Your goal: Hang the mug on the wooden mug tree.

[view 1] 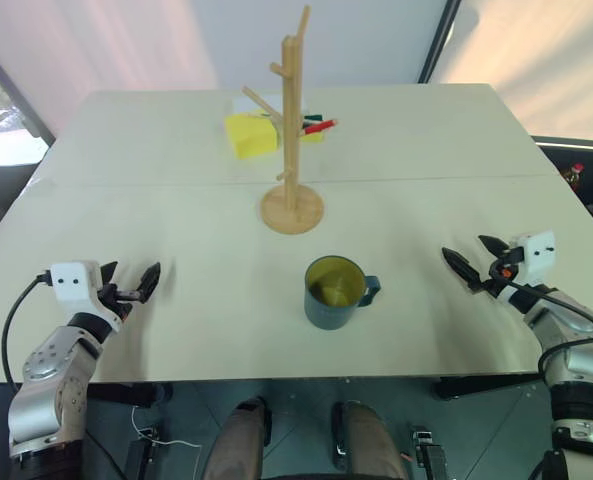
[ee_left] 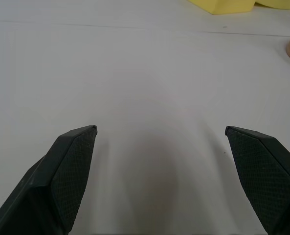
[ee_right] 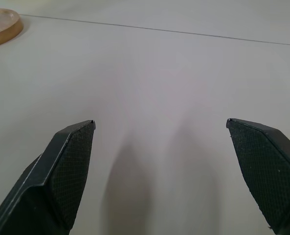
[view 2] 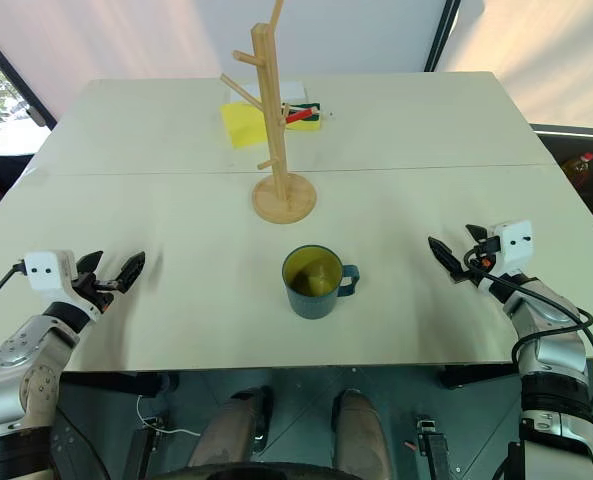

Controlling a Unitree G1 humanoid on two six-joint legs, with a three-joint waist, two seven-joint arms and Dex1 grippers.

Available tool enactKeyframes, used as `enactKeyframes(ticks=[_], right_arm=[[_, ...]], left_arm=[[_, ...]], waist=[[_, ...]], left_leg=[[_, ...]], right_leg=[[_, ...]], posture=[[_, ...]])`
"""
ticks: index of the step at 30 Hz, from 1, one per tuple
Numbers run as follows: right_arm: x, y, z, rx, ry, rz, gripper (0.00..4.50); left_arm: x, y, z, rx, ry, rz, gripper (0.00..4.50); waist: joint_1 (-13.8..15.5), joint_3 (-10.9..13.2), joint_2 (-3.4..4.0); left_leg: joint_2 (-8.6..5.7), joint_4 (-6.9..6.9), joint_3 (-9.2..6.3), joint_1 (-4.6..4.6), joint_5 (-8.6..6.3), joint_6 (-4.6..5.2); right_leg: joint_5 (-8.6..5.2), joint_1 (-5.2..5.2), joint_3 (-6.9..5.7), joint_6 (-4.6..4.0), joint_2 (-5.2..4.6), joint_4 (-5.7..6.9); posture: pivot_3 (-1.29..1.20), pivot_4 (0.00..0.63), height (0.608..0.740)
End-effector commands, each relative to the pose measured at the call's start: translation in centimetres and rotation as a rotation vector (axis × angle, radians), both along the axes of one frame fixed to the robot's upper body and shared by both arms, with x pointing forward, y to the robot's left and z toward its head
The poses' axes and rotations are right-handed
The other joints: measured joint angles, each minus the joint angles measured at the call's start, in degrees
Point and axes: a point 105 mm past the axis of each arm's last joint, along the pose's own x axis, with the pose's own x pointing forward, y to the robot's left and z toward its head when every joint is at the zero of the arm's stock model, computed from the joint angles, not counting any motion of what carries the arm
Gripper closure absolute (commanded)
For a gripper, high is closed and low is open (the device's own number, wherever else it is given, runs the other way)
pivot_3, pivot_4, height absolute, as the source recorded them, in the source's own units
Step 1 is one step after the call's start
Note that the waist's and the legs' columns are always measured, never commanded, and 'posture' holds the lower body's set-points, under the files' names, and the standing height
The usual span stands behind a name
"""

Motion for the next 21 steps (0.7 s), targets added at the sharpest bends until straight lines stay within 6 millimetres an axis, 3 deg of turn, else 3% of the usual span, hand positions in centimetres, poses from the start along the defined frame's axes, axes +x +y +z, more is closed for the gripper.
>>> enactKeyframes(ticks=[1, 12, 18, 21], right_arm=[[0.2, -0.2, 1.2, 0.000, -0.046, -0.004, 0.04], [-0.1, -0.4, 1.2, -0.005, -0.046, -0.007, 0.04], [-0.5, -0.4, 1.9, -0.022, -0.066, -0.020, 0.04], [-2.2, 0.2, 2.5, -0.028, -0.084, 0.002, 0.04]], left_arm=[[0.0, 0.4, 1.1, 0.015, -0.045, 0.010, 0.00], [0.3, -0.4, 0.8, 0.017, -0.029, -0.029, 0.00], [0.5, -3.9, 2.3, 0.014, -0.103, -0.209, 0.00], [0.4, -7.5, 2.8, 0.056, -0.112, -0.421, 0.00]], waist=[[0.01, 0.00, 0.00], [0.01, 0.00, 0.00], [0.04, 0.00, 0.00], [0.40, -0.01, 0.02]], left_leg=[[0.00, 0.00, 0.00, 0.00, 0.00, 0.00], [0.00, 0.00, 0.01, 0.00, 0.00, 0.00], [0.00, 0.00, 0.01, 0.00, 0.00, 0.00], [0.00, -0.01, -0.01, -0.01, 0.00, 0.00]], right_leg=[[0.00, 0.00, 0.00, 0.00, 0.00, 0.00], [0.00, 0.00, 0.00, 0.00, 0.00, 0.00], [0.00, 0.00, 0.00, 0.00, 0.00, 0.00], [-0.01, 0.00, 0.00, 0.00, 0.00, 0.00]], posture=[[0.00, 0.150, 0.740], [0.00, 0.150, 0.740], [0.00, 0.150, 0.740], [0.00, 0.150, 0.740]])
